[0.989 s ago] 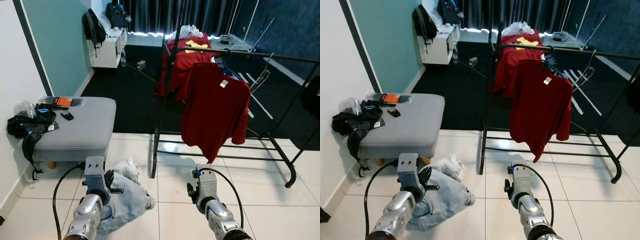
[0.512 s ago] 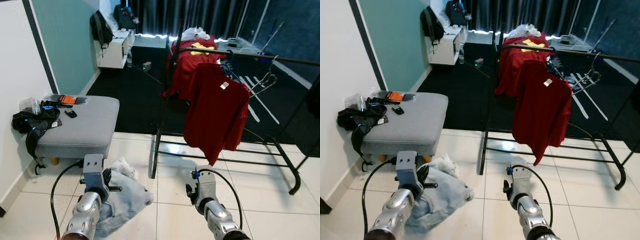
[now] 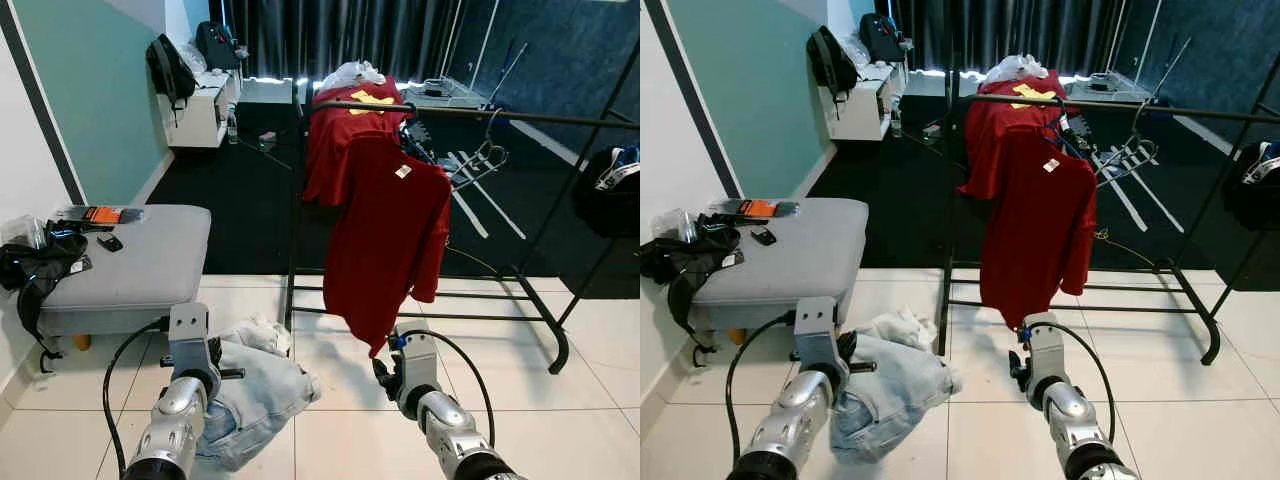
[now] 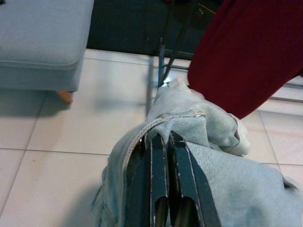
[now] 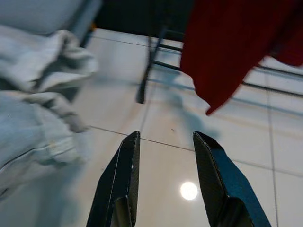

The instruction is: Hang hanger

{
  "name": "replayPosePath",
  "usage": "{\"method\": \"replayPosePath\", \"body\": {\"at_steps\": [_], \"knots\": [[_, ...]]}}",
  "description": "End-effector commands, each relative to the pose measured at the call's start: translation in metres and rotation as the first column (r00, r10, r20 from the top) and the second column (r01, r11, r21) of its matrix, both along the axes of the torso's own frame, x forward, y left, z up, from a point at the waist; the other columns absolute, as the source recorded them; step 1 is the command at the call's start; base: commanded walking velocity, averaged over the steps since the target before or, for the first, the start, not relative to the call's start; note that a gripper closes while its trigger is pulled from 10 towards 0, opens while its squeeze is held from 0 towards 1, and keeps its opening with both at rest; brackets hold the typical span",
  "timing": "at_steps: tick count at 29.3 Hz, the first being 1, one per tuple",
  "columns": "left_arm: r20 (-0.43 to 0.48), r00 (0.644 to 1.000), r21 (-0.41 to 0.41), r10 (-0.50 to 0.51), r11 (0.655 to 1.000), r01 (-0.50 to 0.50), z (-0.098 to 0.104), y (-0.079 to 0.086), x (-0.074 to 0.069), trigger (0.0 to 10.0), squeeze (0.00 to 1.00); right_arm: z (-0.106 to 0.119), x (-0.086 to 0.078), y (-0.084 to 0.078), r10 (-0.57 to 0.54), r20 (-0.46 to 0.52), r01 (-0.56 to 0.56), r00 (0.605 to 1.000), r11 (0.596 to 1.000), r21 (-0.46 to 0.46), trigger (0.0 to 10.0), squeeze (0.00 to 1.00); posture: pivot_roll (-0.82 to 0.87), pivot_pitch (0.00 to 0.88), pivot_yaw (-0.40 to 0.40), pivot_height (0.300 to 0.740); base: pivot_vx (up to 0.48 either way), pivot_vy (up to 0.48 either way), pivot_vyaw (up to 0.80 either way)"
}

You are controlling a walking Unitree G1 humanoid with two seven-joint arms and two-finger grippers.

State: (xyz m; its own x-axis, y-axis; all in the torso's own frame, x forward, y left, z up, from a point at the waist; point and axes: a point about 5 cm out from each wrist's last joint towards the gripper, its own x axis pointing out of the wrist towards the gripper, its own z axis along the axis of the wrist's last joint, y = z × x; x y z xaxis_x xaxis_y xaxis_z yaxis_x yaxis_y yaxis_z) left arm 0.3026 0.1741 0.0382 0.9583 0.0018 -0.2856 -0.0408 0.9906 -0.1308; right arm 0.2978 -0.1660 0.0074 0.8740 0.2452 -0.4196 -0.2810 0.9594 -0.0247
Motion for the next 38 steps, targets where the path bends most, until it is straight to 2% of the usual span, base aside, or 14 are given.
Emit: {"method": "replayPosePath", "body": {"at_steps": [1,6,8,10,15,17,18,22,24,28,32,35,36,38], "knots": [[0.195,0.974,-0.033,-0.113,0.992,0.122,0.036,0.001,0.011,10.0,0.0,0.01,0.003,-0.001,0.078,0.069,-0.077,0.995,0.997,-0.012,10.0,0.0,0.04,0.0,-0.053,0.74,0.0,0.0,0.0],[0.349,0.909,-0.087,-0.229,0.957,0.275,0.064,-0.003,0.012,10.0,0.0,0.021,0.01,-0.005,0.052,0.122,-0.06,0.991,0.996,0.059,10.0,0.0,0.04,0.0,-0.051,0.74,0.0,0.0,0.0],[0.349,0.909,-0.087,-0.229,0.957,0.275,0.064,-0.003,0.012,10.0,0.0,0.021,0.01,-0.005,0.052,0.122,-0.06,0.991,0.996,0.059,10.0,0.0,0.04,0.0,-0.051,0.74,0.0,0.0,0.0],[0.426,0.854,-0.135,-0.297,0.913,0.385,0.084,-0.01,0.011,10.0,0.0,0.028,0.016,-0.01,0.003,0.141,-0.016,0.99,0.995,0.095,10.0,0.0,0.04,0.0,-0.051,0.74,0.0,0.0,0.0],[0.469,0.79,-0.128,-0.396,0.854,0.504,0.101,-0.019,0.009,10.0,0.0,0.038,0.022,-0.012,0.016,0.196,-0.029,0.98,0.998,0.063,10.0,0.0,0.04,0.0,-0.049,0.74,0.0,0.0,0.0],[0.476,0.734,-0.123,-0.484,0.79,0.6,0.112,-0.024,0.006,10.0,0.0,0.048,0.027,-0.015,0.011,0.231,-0.04,0.973,0.992,0.119,10.0,0.0,0.04,0.0,-0.047,0.74,0.0,0.0,0.0],[0.471,0.701,-0.123,-0.535,0.748,0.653,0.115,-0.026,0.004,10.0,0.0,0.057,0.032,-0.019,-0.026,0.245,-0.035,0.969,0.97,0.241,10.0,1.0,0.04,0.0,-0.05,0.74,0.0,0.0,0.0],[0.466,0.659,-0.123,-0.59,0.695,0.709,0.117,-0.027,0.002,10.0,0.0,0.077,0.039,-0.024,-0.081,0.291,-0.069,0.953,0.879,0.472,10.0,1.0,0.03,0.0,-0.044,0.74,0.0,0.0,0.0],[0.466,0.659,-0.123,-0.59,0.695,0.709,0.117,-0.027,0.002,10.0,0.0,0.077,0.039,-0.024,-0.081,0.291,-0.069,0.953,0.879,0.472,10.0,1.0,0.03,0.0,-0.044,0.74,0.0,0.0,0.0],[0.501,0.644,-0.131,-0.579,0.684,0.717,0.124,-0.028,0.003,10.0,0.0,0.097,0.047,-0.031,-0.155,0.312,-0.079,0.937,0.778,0.623,10.0,1.0,0.03,0.0,-0.04,0.74,0.0,0.0,0.0],[0.536,0.597,-0.133,-0.597,0.638,0.758,0.138,-0.035,-0.001,10.0,0.0,0.074,0.048,-0.024,-0.097,0.034,0.051,0.995,0.753,0.656,10.0,1.0,0.02,0.0,-0.039,0.74,0.0,0.0,0.0],[0.539,0.586,-0.133,-0.605,0.626,0.768,0.141,-0.038,-0.003,10.0,0.0,0.067,0.047,-0.019,-0.073,-0.037,0.078,0.997,0.742,0.666,10.0,1.0,0.03,0.0,-0.043,0.74,0.0,0.0,0.0],[0.545,0.584,-0.125,-0.602,0.63,0.766,0.143,-0.039,-0.003,10.0,0.0,0.066,0.046,-0.012,-0.043,-0.072,0.082,0.996,0.692,0.717,10.0,1.0,0.03,0.0,-0.046,0.74,0.0,0.0,0.0],[0.545,0.584,-0.125,-0.602,0.63,0.766,0.143,-0.039,-0.003,10.0,0.0,0.066,0.046,-0.012,-0.043,-0.072,0.082,0.996,0.692,0.717,10.0,1.0,0.03,0.0,-0.046,0.74,0.0,0.0,0.0]]}}
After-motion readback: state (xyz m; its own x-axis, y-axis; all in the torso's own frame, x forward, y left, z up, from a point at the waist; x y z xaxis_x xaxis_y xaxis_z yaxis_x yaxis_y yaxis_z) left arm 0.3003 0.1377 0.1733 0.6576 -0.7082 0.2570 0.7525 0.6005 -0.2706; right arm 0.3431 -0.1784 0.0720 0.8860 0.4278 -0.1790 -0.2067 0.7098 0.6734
